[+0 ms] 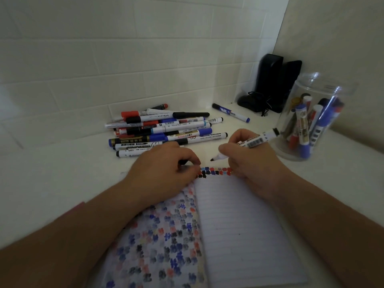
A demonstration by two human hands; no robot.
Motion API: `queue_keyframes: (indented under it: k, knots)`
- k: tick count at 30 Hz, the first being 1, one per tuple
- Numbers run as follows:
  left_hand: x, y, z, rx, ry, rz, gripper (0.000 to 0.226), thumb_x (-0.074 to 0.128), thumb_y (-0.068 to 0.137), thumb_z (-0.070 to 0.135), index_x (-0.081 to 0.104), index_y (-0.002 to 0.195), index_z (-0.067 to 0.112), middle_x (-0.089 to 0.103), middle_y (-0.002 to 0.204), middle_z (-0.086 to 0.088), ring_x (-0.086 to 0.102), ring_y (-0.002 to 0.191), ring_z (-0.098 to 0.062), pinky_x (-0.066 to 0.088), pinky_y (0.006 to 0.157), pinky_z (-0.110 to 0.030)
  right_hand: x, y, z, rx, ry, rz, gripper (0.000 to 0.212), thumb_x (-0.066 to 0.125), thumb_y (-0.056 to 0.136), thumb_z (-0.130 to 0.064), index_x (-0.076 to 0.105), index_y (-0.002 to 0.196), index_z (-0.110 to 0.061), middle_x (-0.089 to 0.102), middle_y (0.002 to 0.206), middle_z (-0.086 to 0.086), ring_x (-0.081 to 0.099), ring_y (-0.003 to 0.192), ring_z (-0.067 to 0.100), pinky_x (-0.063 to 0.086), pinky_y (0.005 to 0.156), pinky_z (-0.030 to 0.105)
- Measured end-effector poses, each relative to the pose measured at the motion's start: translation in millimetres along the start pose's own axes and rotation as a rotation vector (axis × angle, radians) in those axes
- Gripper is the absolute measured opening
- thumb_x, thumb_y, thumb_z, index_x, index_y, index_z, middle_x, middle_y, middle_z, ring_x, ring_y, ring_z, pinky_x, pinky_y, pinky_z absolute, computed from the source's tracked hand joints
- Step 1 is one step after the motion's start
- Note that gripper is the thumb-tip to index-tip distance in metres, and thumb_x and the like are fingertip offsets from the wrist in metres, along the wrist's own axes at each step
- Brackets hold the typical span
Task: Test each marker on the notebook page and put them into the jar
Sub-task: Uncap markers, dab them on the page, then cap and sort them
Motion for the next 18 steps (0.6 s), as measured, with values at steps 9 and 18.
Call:
queue_keyframes:
  k: [9,18]
  knots:
    - [-4,1,-1,0.001,-0.203,0.157,0.032,0.061,0.099,0.029,0.046,0.124,0.043,0.059,0.11,0.03,0.058,0.095,0.005,0.042,0.078,-0.013,-17,-3,-7,0.057,0.347,-0.175,0.024,0.057,0.083,-0.026,0.077,0.086,-0.013,0.057,0.071,0.006,0.044,0.057,0.015,0.036,0.044,0.022]
    - [-6,-1,5,0.053,-0.219,0.158,0.02,0.064,0.097,0.032,0.058,0.112,0.043,0.064,0.104,0.03,0.06,0.096,0.005,0.048,0.081,-0.016,-11,-7,-5,0.054,0.244,-0.183,0.033,0.042,0.099,-0.014,0.074,0.091,-0.01,0.064,0.072,0.012,0.047,0.057,0.018,0.038,0.046,0.024]
Point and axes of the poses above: each hand's wrist, its own y-axis towards the middle knuckle, its own x-axis out of the palm, z = x × y, the point moved 3 cm from there along y, towards the middle knuckle
